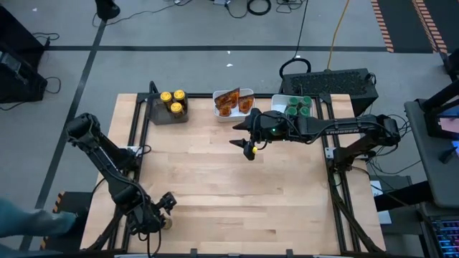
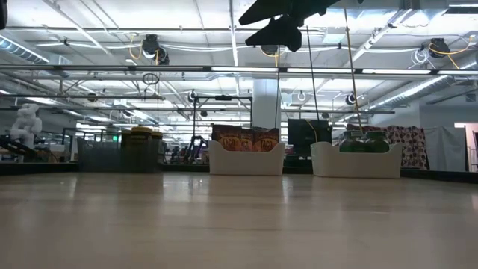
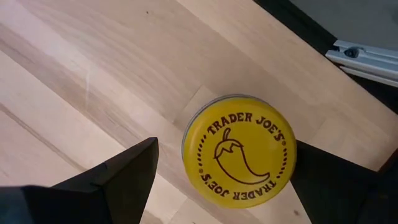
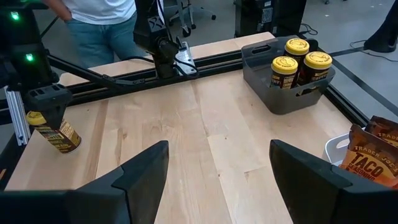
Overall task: Sort spices by type
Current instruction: Put the yellow seasoning bottle into the black bin
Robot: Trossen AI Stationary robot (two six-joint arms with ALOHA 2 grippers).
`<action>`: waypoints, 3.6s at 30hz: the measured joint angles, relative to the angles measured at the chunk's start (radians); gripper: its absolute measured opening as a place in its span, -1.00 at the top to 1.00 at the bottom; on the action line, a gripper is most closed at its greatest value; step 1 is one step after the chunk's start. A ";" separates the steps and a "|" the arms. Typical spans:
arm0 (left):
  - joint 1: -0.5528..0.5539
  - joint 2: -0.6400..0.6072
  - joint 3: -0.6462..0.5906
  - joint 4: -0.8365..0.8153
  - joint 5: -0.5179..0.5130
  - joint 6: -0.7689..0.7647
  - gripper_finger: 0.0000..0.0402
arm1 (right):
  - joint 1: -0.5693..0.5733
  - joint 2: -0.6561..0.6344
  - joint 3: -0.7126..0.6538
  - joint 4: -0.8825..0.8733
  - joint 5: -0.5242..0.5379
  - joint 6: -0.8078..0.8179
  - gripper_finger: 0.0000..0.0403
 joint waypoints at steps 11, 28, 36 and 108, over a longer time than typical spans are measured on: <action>0.000 0.000 0.000 0.024 0.000 0.002 -0.66 | 0.000 0.000 0.000 0.000 0.004 -0.007 -0.30; 0.000 0.000 0.000 0.023 0.000 -0.004 -0.47 | 0.000 0.000 0.000 -0.006 0.004 -0.024 -0.30; 0.000 0.000 0.000 0.022 0.000 -0.006 -0.46 | 0.000 0.000 0.000 -0.007 0.004 -0.032 -0.30; 1.688 -0.263 0.013 -0.205 -0.339 -0.206 -0.22 | -0.047 0.000 0.000 -0.017 0.003 0.002 -0.30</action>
